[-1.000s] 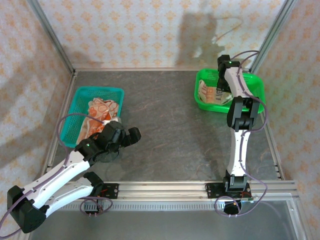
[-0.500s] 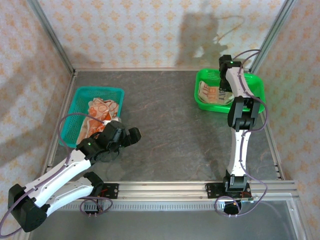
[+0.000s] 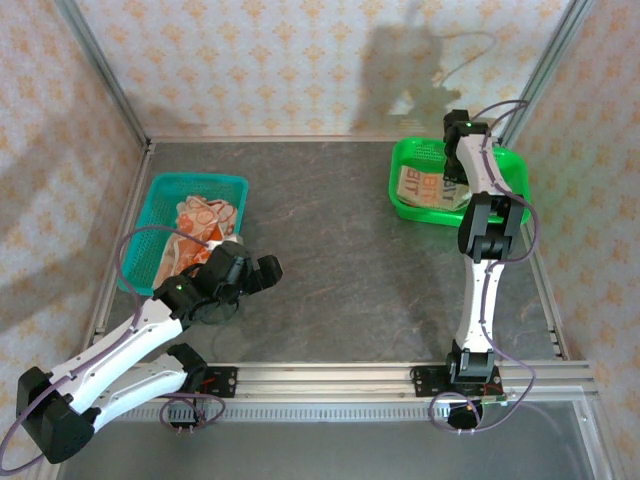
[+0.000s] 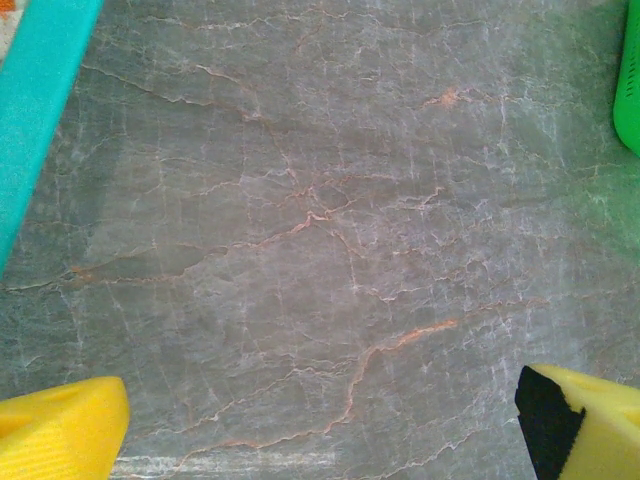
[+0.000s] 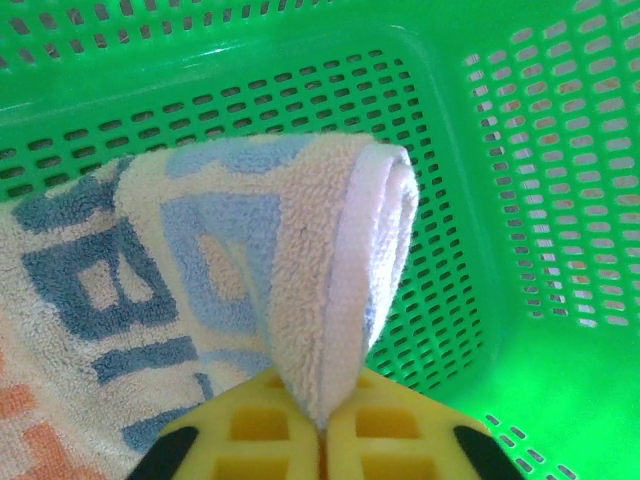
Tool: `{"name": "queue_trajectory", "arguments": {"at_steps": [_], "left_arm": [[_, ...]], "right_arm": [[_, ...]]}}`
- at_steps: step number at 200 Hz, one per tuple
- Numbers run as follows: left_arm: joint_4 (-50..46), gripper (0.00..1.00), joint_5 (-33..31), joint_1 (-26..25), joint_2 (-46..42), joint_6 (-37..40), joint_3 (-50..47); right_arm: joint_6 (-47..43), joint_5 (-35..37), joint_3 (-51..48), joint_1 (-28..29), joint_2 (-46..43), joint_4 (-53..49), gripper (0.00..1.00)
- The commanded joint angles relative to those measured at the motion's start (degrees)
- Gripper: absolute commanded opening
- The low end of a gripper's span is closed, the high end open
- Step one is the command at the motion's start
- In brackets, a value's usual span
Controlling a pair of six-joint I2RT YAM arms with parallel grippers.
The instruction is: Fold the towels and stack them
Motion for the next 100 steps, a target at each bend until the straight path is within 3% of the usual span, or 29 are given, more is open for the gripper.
{"name": "queue_trajectory", "arguments": {"at_steps": [1, 53, 100], "left_arm": [[-1.8, 1.0, -1.6, 0.6, -0.5, 1.2, -0.3], [-3.7, 1.0, -3.1, 1.4, 0.3, 2.9, 1.7], [-8.4, 1.0, -5.4, 6.4, 2.6, 5.8, 5.7]], "right_arm": [[1.2, 0.2, 1.6, -0.2, -1.6, -1.1, 0.27], [2.8, -3.5, 0.5, -0.1, -5.7, -0.6, 0.51], [3.6, -8.1, -11.7, 2.5, -17.7, 7.2, 0.66]]}}
